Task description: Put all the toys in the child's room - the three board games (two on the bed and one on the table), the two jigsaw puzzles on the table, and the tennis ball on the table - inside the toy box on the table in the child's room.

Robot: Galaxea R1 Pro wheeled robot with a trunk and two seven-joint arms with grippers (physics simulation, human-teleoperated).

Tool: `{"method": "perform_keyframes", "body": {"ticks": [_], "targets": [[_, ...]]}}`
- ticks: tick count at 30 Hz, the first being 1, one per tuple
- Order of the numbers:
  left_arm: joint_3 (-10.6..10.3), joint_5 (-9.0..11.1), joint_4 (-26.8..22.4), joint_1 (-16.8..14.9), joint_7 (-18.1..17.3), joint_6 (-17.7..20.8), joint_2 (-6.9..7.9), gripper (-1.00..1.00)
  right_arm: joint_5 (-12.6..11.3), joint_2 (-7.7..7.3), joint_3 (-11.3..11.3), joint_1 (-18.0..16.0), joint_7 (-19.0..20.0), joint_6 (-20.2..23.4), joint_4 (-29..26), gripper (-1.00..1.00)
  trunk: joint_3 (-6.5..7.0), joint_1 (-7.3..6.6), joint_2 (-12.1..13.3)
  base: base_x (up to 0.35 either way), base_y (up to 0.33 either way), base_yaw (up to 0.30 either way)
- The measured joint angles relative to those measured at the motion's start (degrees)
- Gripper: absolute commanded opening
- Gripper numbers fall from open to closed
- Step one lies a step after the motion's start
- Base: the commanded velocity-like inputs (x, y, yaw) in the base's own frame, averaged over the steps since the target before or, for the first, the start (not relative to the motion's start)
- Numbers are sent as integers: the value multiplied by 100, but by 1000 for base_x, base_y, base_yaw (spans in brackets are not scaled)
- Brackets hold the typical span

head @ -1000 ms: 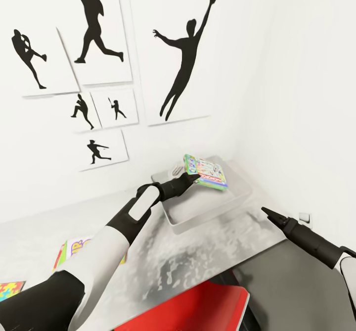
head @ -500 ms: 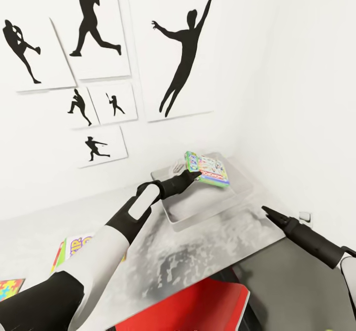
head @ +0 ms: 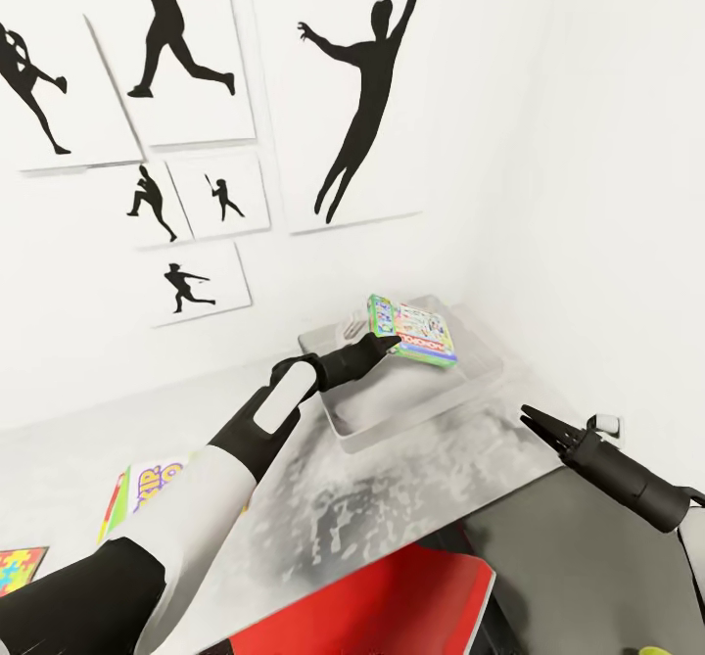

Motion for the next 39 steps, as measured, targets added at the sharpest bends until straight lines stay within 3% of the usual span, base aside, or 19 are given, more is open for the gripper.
{"method": "perform_keyframes", "body": {"ticks": [8,18,39], "targets": [[0,23,-1,0,0,-16,0,-100,3,0,0,1,14,1,11,100,-75,0,0,0,0,0],[1,518,-246,0,-1,-14,0,-100,4,0,0,0,16,0,20,100,-169,0,0,0,0,0],[8,587,-292,0,197,-42,0,-100,4,0,0,2,16,-7,45,100,-367,0,-1,0,0,0]]}}
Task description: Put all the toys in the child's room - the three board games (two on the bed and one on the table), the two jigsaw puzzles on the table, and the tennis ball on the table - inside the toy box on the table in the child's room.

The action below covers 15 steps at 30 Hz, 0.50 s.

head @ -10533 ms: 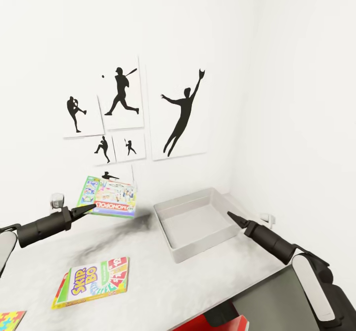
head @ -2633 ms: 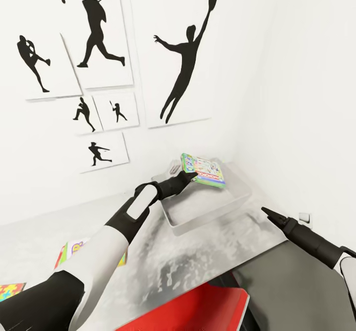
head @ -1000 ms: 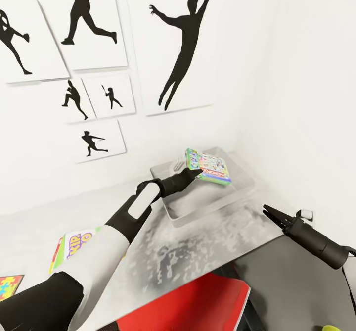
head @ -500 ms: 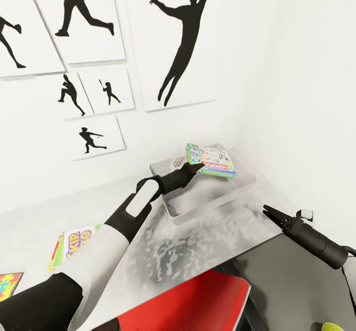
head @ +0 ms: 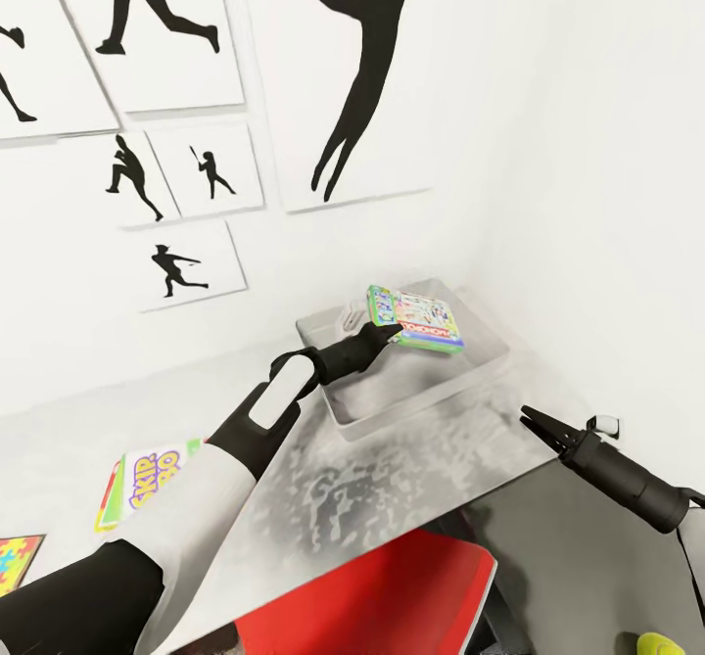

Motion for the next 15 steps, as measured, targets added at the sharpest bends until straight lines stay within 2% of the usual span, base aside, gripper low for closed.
{"method": "perform_keyframes", "body": {"ticks": [15], "targets": [[0,1,-20,0,5,-1,0,-100,0,0,0,-2,0,0,1,100,-141,0,0,0,0,0]]}}
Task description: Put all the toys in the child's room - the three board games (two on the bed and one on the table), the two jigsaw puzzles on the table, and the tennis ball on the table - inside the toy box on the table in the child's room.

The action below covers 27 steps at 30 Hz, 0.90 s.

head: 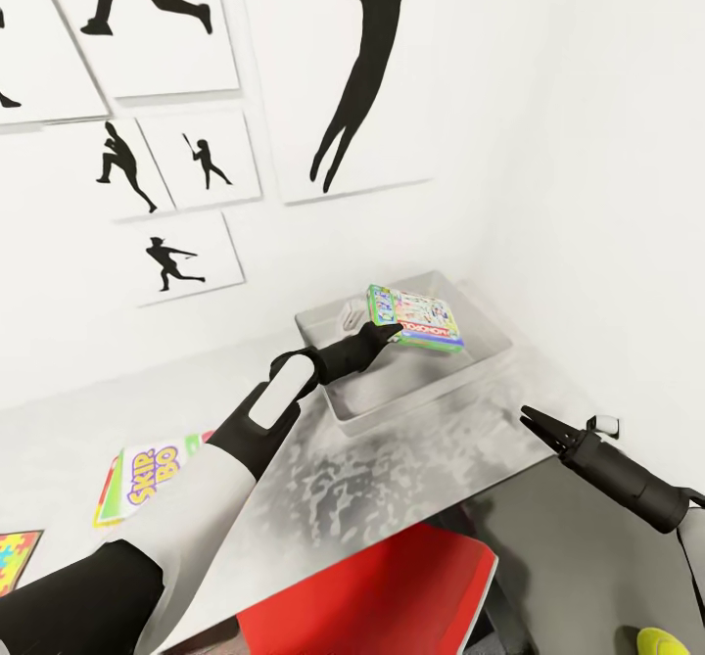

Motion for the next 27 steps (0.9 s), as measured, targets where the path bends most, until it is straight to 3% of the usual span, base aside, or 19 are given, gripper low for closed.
{"method": "perform_keyframes", "body": {"ticks": [27], "targets": [[18,132,-15,-140,155,-149,0,-100,-1,0,0,0,0,0,0,100,-254,0,0,0,0,0]]}}
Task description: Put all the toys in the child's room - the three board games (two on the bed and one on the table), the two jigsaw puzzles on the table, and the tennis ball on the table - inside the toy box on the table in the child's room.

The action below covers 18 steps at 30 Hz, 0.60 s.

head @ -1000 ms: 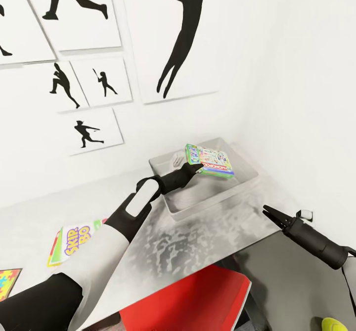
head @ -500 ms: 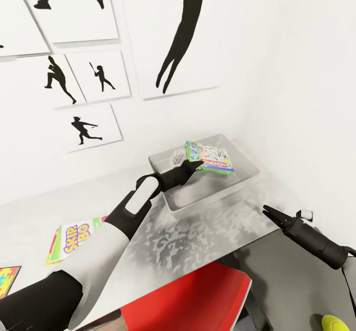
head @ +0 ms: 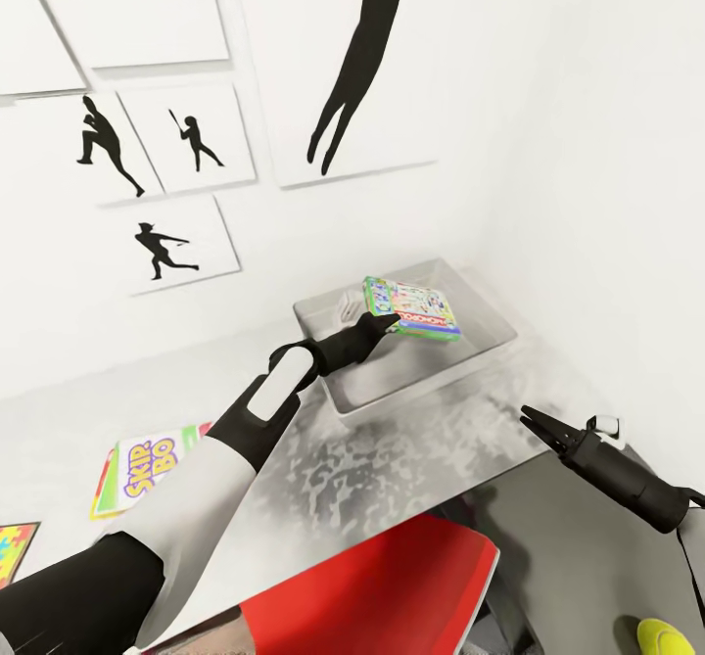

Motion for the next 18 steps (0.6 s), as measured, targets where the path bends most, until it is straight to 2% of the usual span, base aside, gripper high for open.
{"method": "perform_keyframes", "body": {"ticks": [18], "targets": [[2,4,2,-202,41,-8,0,-100,1,0,0,0,0,0,8,100,-169,0,0,0,0,0]]}}
